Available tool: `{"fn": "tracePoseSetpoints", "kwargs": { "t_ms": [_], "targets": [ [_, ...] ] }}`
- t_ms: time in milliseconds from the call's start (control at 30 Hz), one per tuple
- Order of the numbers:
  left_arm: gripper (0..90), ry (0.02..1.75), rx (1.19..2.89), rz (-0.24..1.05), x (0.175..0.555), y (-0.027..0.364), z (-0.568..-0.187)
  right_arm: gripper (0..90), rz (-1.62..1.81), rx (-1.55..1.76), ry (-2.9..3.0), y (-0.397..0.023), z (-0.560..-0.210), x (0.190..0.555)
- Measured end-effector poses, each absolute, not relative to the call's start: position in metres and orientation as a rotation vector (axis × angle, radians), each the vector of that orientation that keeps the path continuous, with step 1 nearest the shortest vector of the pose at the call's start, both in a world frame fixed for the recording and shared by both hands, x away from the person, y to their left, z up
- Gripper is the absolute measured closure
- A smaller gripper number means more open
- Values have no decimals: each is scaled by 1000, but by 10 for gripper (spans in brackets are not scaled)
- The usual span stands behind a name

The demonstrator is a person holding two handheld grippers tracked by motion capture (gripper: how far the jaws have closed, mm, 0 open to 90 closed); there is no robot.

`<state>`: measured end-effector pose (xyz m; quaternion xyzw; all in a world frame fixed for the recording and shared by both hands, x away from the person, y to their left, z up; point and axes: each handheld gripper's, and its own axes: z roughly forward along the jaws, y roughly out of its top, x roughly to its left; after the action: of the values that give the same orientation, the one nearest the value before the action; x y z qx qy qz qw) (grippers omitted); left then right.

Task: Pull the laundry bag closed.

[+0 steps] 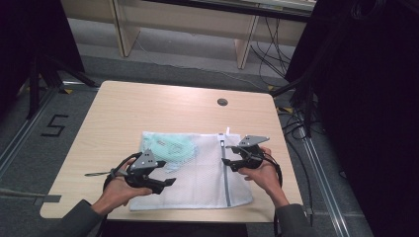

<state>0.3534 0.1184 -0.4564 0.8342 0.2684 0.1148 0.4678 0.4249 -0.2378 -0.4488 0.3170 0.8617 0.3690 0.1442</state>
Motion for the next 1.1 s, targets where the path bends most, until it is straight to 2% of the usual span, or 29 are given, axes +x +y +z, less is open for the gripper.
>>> {"fn": "tracePoseSetpoints", "kwargs": {
  "t_ms": [900,1100],
  "targets": [
    [272,801,2041,325,334,154,-467,340,1034,965,2516,-252,-466,348],
    [271,815,2050,318,334,154,-467,334,997,911,2526,-256,-467,346]
  ]
}}
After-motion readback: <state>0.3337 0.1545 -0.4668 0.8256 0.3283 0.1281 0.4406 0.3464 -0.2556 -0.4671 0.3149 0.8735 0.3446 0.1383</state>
